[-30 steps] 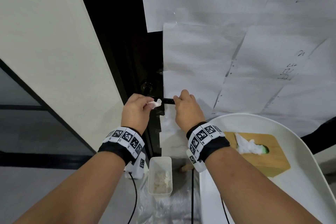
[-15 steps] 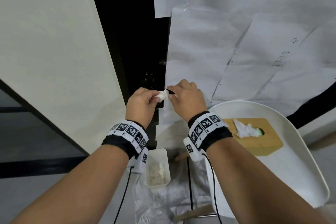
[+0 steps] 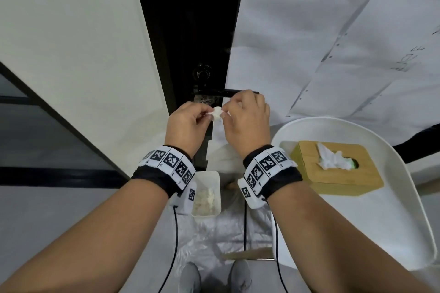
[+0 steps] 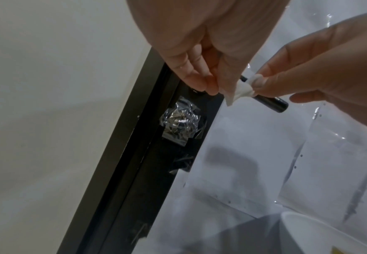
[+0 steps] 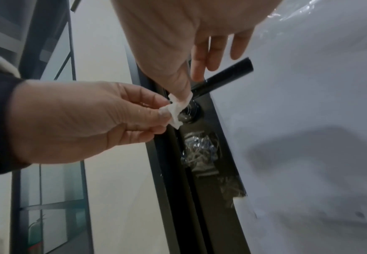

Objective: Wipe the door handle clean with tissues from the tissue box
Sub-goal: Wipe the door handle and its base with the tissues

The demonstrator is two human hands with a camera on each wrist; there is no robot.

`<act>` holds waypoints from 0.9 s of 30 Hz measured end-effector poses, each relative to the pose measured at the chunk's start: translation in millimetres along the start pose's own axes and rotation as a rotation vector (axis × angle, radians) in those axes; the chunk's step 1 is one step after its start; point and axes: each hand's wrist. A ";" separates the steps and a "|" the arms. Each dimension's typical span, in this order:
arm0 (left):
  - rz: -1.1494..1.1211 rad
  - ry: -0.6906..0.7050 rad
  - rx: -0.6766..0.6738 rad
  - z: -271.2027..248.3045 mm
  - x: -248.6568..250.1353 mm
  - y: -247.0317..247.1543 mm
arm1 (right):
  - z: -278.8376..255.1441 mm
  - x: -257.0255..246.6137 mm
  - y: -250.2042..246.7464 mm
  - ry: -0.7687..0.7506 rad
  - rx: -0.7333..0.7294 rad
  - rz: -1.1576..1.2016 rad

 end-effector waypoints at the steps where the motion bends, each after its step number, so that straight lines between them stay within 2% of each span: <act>1: -0.005 -0.006 0.000 -3.1 -2.2 2.7 | -4.9 0.8 3.2 -0.008 0.014 0.018; 6: 0.007 -0.099 -0.033 -30.1 -24.2 19.6 | -35.3 8.6 31.7 0.060 -0.083 0.305; 10: 0.029 -0.238 -0.110 -56.0 -47.7 34.4 | -62.4 16.4 61.9 0.135 -0.180 0.390; 13: 0.057 -0.294 -0.176 -73.3 -66.2 46.1 | -82.8 20.8 84.1 0.195 -0.265 0.399; 19: 0.150 -0.346 -0.340 -104.1 -104.5 68.3 | -120.3 27.8 120.9 0.315 -0.584 0.313; 27: 0.269 -0.406 -0.501 -129.7 -136.2 87.2 | -147.6 36.2 149.9 0.405 -0.801 0.198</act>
Point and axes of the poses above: each hand's wrist, its own z-axis towards the middle knuckle, its own y-axis out of the palm, x = y × z, and after that the axes turned 3 degrees about z, right-handed
